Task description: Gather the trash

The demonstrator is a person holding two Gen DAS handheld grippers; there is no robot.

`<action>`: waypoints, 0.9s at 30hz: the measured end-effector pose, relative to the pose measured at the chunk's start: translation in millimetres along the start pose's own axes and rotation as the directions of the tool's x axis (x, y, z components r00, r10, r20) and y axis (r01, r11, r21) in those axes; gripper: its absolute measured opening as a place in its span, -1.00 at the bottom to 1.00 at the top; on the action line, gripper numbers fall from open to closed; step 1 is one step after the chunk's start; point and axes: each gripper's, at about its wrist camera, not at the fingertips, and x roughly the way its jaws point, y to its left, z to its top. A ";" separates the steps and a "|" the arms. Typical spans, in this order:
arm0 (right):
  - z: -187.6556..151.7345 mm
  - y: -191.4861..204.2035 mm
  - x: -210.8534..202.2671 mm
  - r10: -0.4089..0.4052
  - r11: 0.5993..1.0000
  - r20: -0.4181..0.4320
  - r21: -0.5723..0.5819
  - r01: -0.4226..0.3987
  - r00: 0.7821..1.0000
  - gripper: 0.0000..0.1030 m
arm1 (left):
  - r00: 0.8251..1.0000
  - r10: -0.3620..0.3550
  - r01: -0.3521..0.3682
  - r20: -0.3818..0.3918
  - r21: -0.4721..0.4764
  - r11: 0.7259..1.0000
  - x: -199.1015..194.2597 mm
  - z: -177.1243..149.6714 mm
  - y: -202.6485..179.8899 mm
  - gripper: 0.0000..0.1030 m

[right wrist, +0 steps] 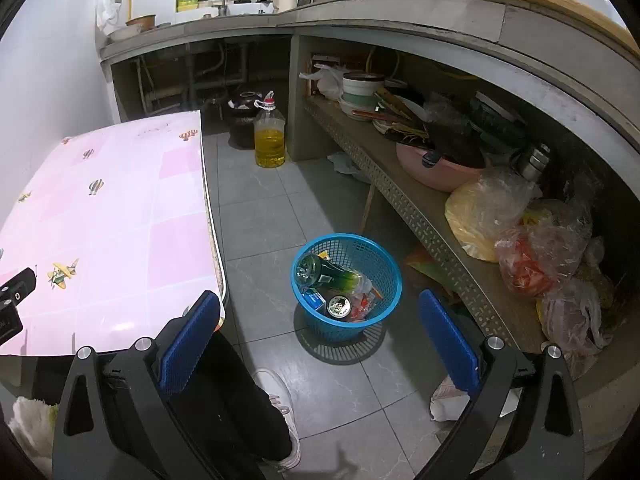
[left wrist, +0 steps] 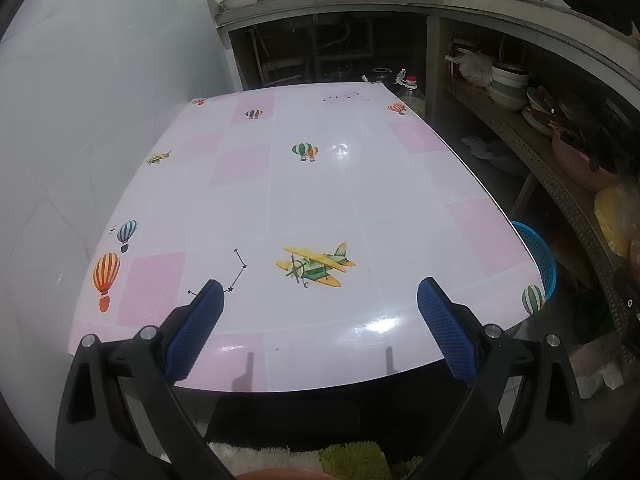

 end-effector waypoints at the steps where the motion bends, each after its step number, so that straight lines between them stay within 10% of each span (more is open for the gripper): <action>1: 0.2 -0.5 0.1 0.000 1.000 0.000 0.000 0.000 1.000 0.87 | 1.000 -0.001 0.001 0.000 0.000 1.000 0.2 0.1 0.5 0.81; 27: 1.0 -2.7 -2.6 -0.006 1.000 0.003 0.003 0.006 1.000 0.87 | 1.000 -0.001 0.001 0.000 -0.005 1.000 -2.2 1.0 0.9 0.81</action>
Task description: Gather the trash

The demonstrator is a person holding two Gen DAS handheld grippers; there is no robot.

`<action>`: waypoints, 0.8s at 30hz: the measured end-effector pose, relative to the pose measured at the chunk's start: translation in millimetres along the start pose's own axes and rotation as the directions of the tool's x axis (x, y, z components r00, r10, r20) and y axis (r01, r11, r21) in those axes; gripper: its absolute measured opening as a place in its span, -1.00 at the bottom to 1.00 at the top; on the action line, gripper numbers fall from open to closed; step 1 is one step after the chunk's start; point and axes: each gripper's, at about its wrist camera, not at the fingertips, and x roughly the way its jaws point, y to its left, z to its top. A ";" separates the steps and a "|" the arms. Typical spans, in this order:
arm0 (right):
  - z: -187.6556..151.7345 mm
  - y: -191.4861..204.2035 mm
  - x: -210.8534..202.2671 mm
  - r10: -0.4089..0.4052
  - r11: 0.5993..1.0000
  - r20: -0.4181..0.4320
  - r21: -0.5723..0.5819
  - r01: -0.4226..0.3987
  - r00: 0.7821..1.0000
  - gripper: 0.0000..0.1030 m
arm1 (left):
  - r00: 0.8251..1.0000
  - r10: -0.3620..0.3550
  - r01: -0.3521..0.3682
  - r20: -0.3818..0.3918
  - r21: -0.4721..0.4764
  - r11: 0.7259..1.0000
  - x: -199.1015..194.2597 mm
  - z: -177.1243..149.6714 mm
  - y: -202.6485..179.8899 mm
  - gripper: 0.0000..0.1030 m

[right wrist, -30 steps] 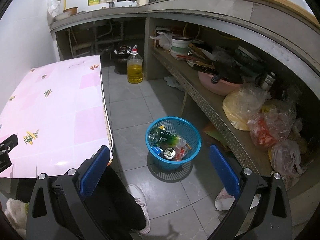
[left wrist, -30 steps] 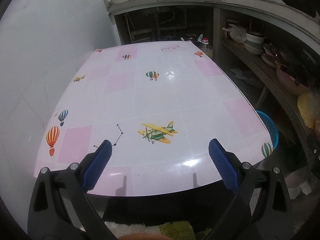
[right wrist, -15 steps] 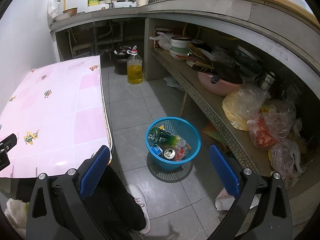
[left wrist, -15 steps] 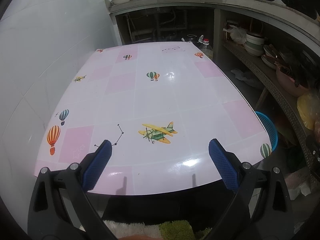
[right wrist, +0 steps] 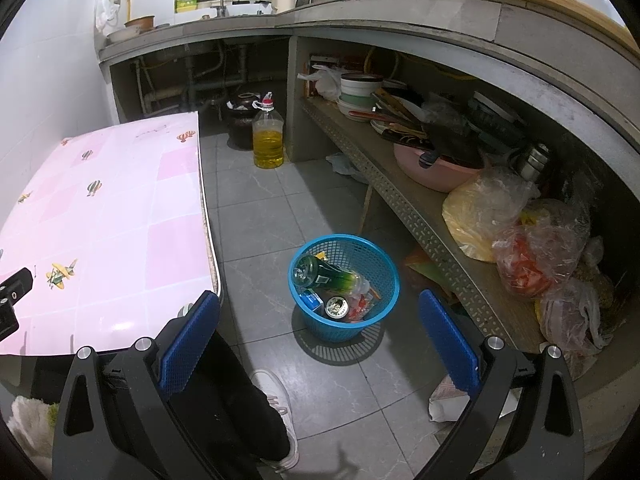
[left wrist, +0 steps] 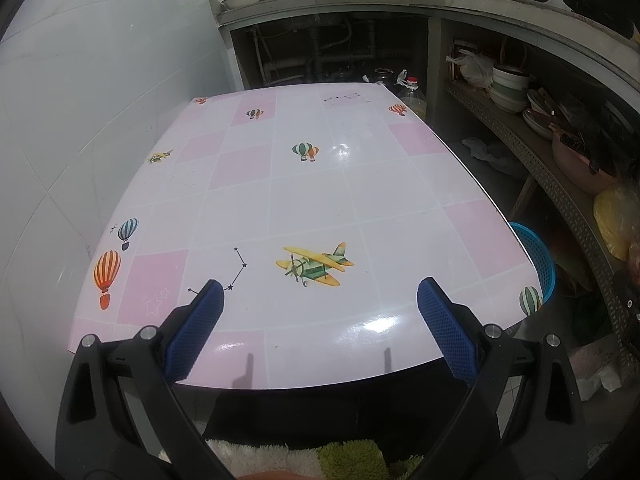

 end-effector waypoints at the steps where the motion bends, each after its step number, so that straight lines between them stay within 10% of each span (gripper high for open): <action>1: 0.7 -0.6 -0.3 -0.001 1.000 0.001 0.000 0.001 1.000 0.87 | 1.000 0.000 0.000 0.000 -0.001 1.000 -0.4 -0.1 -0.4 0.81; 24: 0.9 4.8 -2.3 -0.001 1.000 0.003 -0.005 0.001 1.000 0.87 | 1.000 -0.002 0.002 -0.001 -0.001 1.000 -0.1 0.7 0.9 0.81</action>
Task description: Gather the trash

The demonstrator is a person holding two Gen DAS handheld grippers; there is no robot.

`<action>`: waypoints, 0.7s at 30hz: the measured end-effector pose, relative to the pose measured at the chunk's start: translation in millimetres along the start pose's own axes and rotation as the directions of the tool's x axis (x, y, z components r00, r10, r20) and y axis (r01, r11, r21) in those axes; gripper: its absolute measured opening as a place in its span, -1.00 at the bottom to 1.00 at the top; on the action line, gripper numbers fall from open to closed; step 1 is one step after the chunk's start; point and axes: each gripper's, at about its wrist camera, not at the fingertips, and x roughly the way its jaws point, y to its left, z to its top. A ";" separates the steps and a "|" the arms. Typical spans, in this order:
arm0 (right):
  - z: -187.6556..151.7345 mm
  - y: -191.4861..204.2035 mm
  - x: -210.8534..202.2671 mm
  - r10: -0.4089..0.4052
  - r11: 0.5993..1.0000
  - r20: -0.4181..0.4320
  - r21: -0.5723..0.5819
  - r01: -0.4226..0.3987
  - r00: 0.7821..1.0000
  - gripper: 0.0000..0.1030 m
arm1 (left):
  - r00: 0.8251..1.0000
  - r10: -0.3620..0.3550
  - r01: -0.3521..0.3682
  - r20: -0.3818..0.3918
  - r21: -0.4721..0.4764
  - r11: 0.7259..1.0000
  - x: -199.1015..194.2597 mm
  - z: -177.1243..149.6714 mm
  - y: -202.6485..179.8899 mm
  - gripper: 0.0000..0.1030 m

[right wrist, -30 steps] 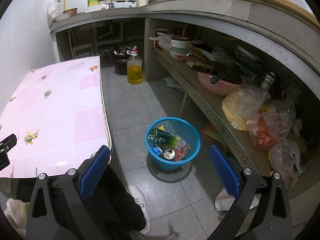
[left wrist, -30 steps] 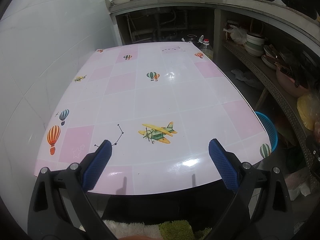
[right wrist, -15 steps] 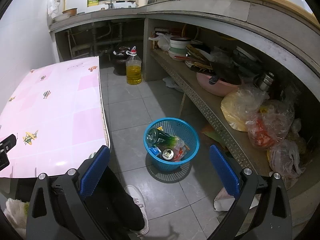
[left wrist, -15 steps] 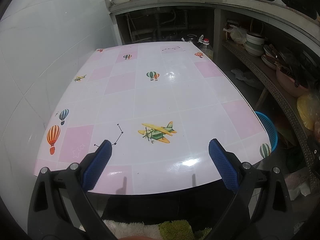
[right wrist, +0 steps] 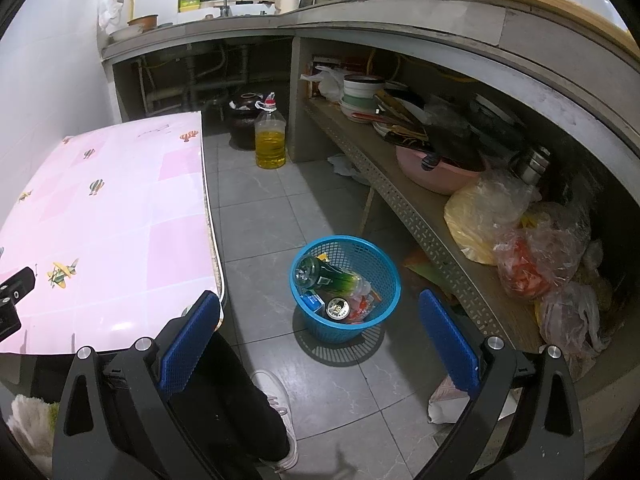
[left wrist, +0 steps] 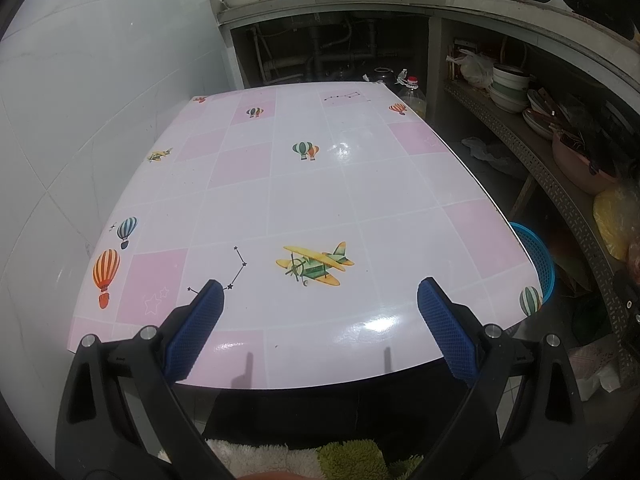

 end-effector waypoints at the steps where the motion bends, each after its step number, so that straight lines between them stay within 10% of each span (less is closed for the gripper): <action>1: 0.7 -0.2 -0.2 0.000 1.000 0.002 0.000 0.000 1.000 0.87 | 1.000 0.001 -0.001 0.000 0.000 1.000 0.4 0.1 0.4 0.81; 21: 3.0 1.8 0.3 0.006 1.000 0.008 -0.006 -0.006 1.000 0.87 | 1.000 -0.003 0.003 -0.004 -0.005 1.000 0.7 -0.2 -3.1 0.81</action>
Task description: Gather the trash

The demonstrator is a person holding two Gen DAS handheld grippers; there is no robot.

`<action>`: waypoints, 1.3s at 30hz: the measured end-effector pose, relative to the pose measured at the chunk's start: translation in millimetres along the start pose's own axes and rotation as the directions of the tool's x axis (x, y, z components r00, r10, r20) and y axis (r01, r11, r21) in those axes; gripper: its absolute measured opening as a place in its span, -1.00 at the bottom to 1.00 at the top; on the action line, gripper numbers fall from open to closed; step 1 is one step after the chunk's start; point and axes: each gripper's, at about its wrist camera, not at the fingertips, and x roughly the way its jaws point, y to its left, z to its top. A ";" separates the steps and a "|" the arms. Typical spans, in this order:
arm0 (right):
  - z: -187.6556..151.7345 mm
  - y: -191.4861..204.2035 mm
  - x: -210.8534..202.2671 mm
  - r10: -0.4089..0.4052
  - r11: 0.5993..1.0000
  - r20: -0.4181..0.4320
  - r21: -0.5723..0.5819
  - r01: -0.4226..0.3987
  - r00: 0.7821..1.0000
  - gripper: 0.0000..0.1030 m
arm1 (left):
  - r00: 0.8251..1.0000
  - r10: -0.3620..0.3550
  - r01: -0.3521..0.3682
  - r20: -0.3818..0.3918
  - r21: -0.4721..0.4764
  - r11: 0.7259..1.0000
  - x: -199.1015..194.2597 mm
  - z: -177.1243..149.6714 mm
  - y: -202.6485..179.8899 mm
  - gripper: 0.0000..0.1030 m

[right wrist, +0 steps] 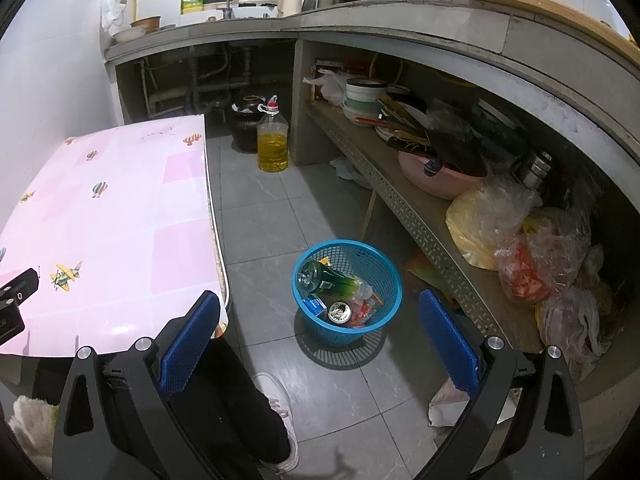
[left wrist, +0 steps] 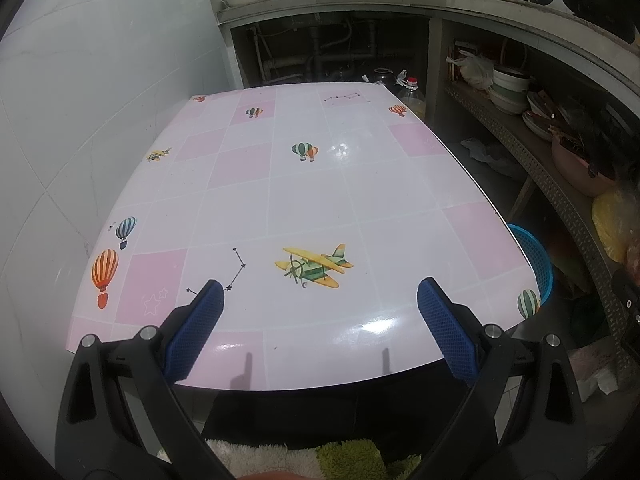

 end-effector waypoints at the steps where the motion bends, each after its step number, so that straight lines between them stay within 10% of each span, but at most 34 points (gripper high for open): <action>1: 0.2 0.3 0.0 0.000 1.000 0.000 0.000 0.000 1.000 0.87 | 1.000 0.000 0.000 0.001 0.000 1.000 -0.2 0.3 1.0 0.81; 39: 1.6 2.0 0.5 0.004 1.000 -0.002 0.000 -0.004 1.000 0.87 | 1.000 -0.001 0.001 -0.002 -0.004 1.000 0.7 -2.3 0.1 0.81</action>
